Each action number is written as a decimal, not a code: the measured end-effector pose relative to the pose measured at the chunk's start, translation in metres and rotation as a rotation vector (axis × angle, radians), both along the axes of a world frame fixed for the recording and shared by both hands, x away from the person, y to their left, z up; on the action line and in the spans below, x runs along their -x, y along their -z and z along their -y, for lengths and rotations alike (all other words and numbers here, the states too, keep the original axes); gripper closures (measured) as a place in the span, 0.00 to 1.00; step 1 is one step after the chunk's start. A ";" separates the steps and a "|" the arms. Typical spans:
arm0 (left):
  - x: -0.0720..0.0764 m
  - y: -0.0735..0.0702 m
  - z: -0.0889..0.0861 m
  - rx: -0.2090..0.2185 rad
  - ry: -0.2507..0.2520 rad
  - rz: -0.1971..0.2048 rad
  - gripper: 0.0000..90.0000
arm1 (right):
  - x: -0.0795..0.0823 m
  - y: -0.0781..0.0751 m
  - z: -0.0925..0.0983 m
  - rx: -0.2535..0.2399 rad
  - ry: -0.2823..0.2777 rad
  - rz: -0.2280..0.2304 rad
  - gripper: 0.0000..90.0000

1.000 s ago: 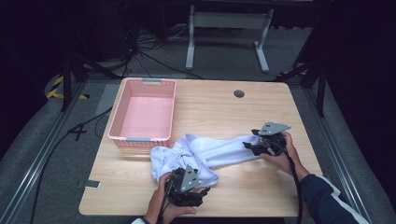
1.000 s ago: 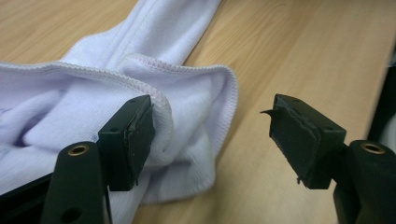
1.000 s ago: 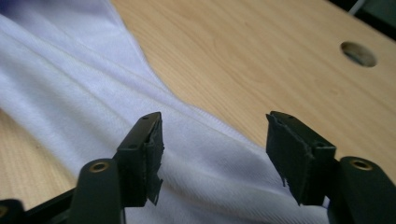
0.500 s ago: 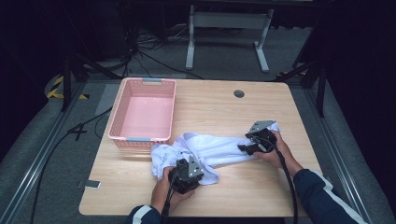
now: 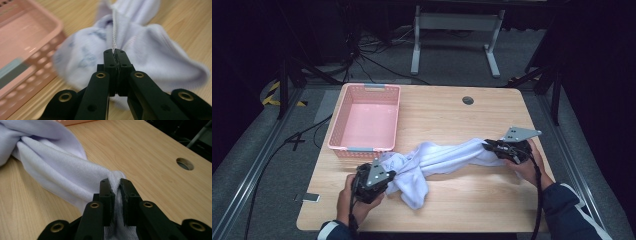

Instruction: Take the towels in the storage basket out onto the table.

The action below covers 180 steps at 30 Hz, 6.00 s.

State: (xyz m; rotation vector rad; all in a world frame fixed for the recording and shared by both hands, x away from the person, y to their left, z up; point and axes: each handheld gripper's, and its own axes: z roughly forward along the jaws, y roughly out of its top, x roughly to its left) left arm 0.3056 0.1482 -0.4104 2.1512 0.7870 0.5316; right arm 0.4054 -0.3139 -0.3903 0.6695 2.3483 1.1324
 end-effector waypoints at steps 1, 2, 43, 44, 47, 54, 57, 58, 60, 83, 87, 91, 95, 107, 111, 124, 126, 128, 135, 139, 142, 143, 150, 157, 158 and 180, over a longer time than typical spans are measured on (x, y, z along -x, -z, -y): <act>0.002 0.000 -0.009 0.007 -0.020 0.002 0.99 | 0.005 -0.003 0.006 -0.016 -0.011 0.016 0.89; 0.003 -0.001 -0.019 0.010 -0.046 0.005 0.99 | 0.009 -0.005 0.011 -0.028 -0.020 0.027 0.89; -0.014 0.029 0.042 -0.145 0.158 -0.128 0.77 | 0.016 0.062 0.034 0.414 0.181 0.074 0.79; -0.012 0.029 0.047 -0.141 0.191 -0.133 0.76 | 0.012 0.060 0.037 0.389 0.205 0.049 0.73; -0.003 0.028 0.055 -0.136 0.323 -0.179 0.64 | 0.010 0.057 0.049 0.316 0.211 0.019 0.63; 0.016 0.004 0.041 0.045 0.309 -0.125 0.36 | 0.032 0.023 0.062 0.019 0.157 0.031 0.47; 0.006 -0.002 0.025 0.086 0.184 -0.079 0.34 | 0.041 0.010 0.049 -0.060 0.094 0.015 0.46; 0.001 0.000 0.022 0.073 0.132 -0.077 0.34 | 0.043 0.009 0.039 -0.054 0.073 0.005 0.46; -0.006 0.002 0.017 0.069 0.089 -0.072 0.35 | 0.043 0.014 0.014 -0.014 0.021 -0.005 0.46; -0.043 0.054 0.014 -0.004 0.075 -0.281 0.59 | 0.052 0.054 -0.107 0.186 -0.388 -0.123 0.98; -0.045 0.055 0.014 0.029 0.074 -0.281 0.61 | 0.050 0.044 -0.100 0.128 -0.354 -0.091 0.69; -0.045 0.056 0.018 0.033 0.078 -0.272 0.63 | 0.039 0.045 -0.115 0.069 -0.323 -0.107 0.54; -0.044 0.057 0.021 0.024 0.093 -0.263 0.66 | 0.035 0.054 -0.132 0.092 -0.358 -0.136 0.48; -0.038 0.048 0.005 -0.007 0.059 -0.207 0.97 | 0.051 0.042 -0.127 0.162 -0.494 -0.126 0.92; -0.033 0.039 -0.012 -0.004 0.002 -0.178 0.97 | 0.068 0.025 -0.096 0.173 -0.570 -0.110 0.92; -0.028 0.031 -0.051 -0.010 -0.180 -0.142 0.97 | 0.098 0.043 0.004 0.265 -0.462 -0.213 0.87; -0.027 0.029 -0.047 -0.018 -0.190 -0.105 0.88 | 0.096 0.042 0.012 0.277 -0.407 -0.203 0.77; -0.026 0.028 -0.046 0.020 -0.174 -0.098 0.77 | 0.094 0.041 0.017 0.246 -0.387 -0.205 0.75; -0.005 0.020 -0.007 0.054 0.090 -0.096 0.53 | 0.072 0.025 0.032 0.074 -0.123 -0.098 0.60; 0.000 0.027 0.032 0.002 0.223 -0.146 0.54 | 0.049 0.021 0.049 -0.008 0.108 -0.042 0.56; -0.002 0.034 0.054 -0.021 0.293 -0.191 0.59 | 0.022 0.019 0.063 -0.041 0.268 -0.021 0.51; -0.001 0.037 0.058 -0.031 0.308 -0.202 0.62 | 0.018 0.021 0.065 -0.045 0.283 -0.027 0.52; 0.001 0.047 0.071 -0.112 0.372 -0.253 0.71 | -0.005 0.036 0.067 0.003 0.318 -0.091 0.53; 0.002 0.049 0.075 -0.104 0.398 -0.272 0.72 | -0.029 0.059 0.087 0.008 0.426 -0.212 0.51; 0.002 0.049 0.075 -0.104 0.398 -0.272 0.73 | -0.029 0.059 0.087 0.008 0.426 -0.212 0.51; -0.015 0.015 0.115 -0.011 0.407 -0.155 0.55 | -0.061 0.033 0.064 -0.110 0.402 -0.133 0.56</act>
